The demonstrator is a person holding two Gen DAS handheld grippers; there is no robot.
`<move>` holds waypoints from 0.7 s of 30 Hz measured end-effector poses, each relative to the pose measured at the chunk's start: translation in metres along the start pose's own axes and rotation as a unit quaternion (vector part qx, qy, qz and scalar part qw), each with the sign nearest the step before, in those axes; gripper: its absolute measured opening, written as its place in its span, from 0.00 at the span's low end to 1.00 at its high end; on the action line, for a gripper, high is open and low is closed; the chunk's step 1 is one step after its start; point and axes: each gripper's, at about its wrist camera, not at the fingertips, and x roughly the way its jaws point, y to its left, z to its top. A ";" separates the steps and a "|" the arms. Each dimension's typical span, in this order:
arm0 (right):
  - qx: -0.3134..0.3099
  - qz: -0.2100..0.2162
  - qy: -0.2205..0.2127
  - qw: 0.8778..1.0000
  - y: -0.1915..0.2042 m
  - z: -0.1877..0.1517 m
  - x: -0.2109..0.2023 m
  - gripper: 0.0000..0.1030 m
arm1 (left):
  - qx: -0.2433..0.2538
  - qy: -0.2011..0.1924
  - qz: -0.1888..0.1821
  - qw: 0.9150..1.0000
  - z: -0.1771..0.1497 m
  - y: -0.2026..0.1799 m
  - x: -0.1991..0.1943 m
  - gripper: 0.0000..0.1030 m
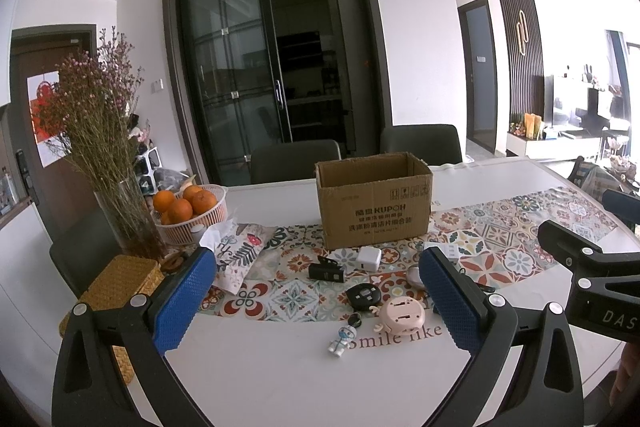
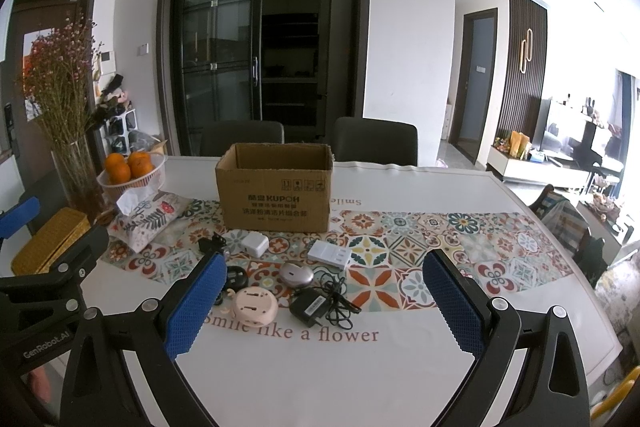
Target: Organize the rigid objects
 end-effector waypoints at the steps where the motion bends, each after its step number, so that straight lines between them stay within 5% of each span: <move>1: 0.000 0.000 0.000 1.000 0.001 -0.001 0.001 0.97 | 0.000 0.000 0.000 1.000 0.000 0.000 0.000 1.00; 10: 0.000 0.005 0.006 1.000 0.006 -0.007 0.007 0.97 | -0.001 0.003 -0.003 1.000 0.000 0.000 0.002 1.00; 21: -0.001 0.038 0.061 0.997 0.012 -0.014 0.041 0.97 | 0.009 0.082 -0.023 0.996 -0.021 0.002 0.038 1.00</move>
